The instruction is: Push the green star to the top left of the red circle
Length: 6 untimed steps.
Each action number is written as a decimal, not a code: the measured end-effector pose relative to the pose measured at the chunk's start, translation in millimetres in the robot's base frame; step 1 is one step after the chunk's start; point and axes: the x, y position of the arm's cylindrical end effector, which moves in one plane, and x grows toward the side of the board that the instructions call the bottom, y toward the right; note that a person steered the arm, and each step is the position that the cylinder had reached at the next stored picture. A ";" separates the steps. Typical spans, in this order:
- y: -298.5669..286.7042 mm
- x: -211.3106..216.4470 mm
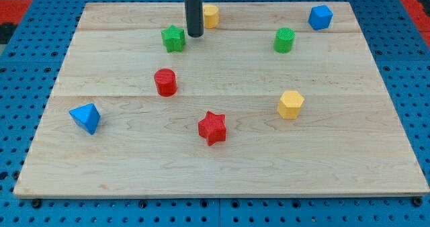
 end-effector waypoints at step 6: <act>-78.8 4.2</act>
